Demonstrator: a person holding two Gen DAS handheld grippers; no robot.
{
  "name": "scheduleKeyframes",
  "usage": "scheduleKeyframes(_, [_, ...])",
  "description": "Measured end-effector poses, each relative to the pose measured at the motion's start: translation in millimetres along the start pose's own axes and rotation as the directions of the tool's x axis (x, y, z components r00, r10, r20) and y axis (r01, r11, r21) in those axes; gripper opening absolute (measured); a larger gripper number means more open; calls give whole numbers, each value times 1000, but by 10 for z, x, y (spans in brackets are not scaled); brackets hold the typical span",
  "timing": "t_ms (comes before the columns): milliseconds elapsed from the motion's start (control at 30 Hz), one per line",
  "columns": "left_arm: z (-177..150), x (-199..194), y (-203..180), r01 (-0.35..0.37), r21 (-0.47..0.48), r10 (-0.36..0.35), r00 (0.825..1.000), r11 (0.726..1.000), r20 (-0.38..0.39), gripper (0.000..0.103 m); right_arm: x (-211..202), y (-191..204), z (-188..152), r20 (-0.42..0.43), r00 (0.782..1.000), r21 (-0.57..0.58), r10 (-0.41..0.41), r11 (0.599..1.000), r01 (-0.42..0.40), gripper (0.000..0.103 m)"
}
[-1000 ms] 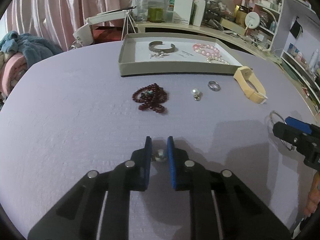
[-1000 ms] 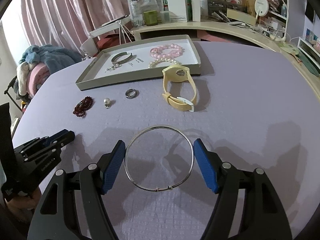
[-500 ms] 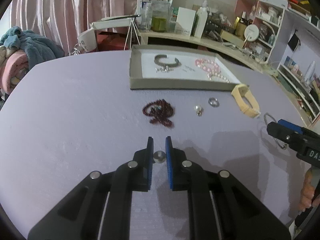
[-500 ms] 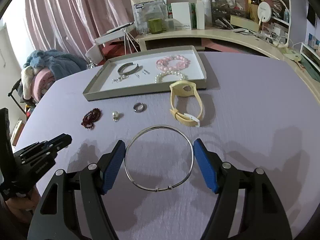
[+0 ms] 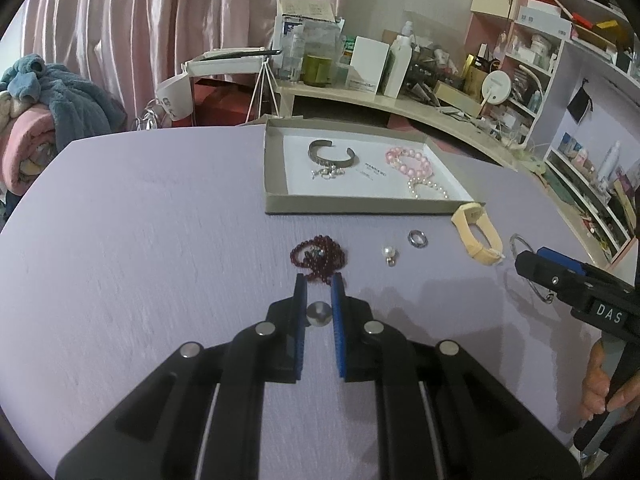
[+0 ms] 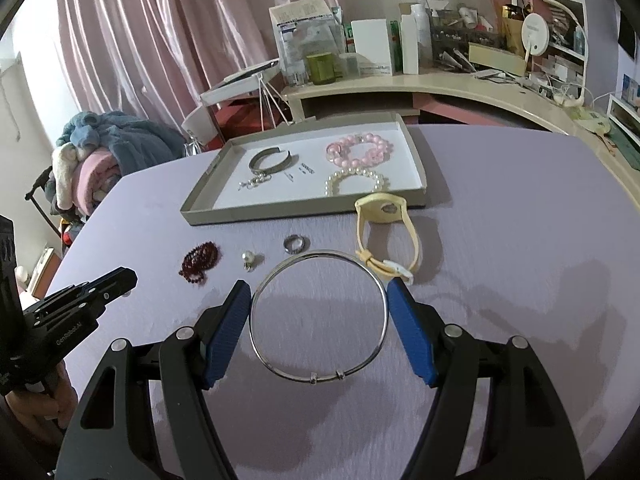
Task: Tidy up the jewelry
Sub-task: 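Carry the silver bangle to the grey tray with the right gripper while the left carries the pendant there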
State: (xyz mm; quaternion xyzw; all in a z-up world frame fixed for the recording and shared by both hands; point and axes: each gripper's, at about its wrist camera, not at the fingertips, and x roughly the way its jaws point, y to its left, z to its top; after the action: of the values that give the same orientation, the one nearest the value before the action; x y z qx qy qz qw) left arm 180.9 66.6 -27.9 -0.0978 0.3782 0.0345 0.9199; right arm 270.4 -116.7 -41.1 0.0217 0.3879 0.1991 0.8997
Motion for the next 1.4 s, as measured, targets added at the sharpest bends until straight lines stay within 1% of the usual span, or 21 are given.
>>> scheduleKeyframes(133, [100, -10, 10, 6, 0, -6, 1000, 1000, 8, 12, -15, -23, 131, 29, 1000, -4, -6, 1000, 6, 72])
scheduleKeyframes(267, [276, -8, -2, 16, 15, -16, 999, 1000, 28, 12, -7, -80, 318, 64, 998, 0, -17, 1000, 17, 72])
scheduleKeyframes(400, [535, 51, -10, 36, 20, -37, 998, 999, 44, 12, 56, -109, 541, 94, 995, -4, -23, 1000, 23, 72])
scheduleKeyframes(533, [842, 159, -27, 51, 34, -53, 997, 998, 61, 12, 168, -57, 779, 123, 992, -41, -25, 999, 31, 72])
scheduleKeyframes(700, [1226, 341, -24, 60, 43, -64, 994, 997, 84, 12, 407, -21, 1028, 127, 992, -56, -16, 998, 23, 72])
scheduleKeyframes(800, [1436, 473, 0, 61, 45, -65, 993, 997, 96, 12, 630, 30, 1158, 110, 994, -72, -4, 997, 12, 72])
scheduleKeyframes(900, [1591, 602, 36, 62, 45, -66, 993, 997, 102, 12, 830, 94, 1217, 81, 997, -93, 1, 996, 6, 72])
scheduleKeyframes(1033, [1738, 804, 74, 62, 49, -66, 993, 997, 99, 12, 1197, 135, 1252, 2, 1000, -87, 12, 996, -12, 72])
scheduleKeyframes(1200, [1807, 1004, 123, 59, 48, -62, 995, 997, 82, 12, 1512, 176, 1237, -75, 997, -72, 20, 997, -26, 72])
scheduleKeyframes(1400, [1803, 1153, 197, 50, 31, -52, 997, 998, 63, 12, 1636, 210, 1224, -114, 993, -76, 35, 996, -44, 73])
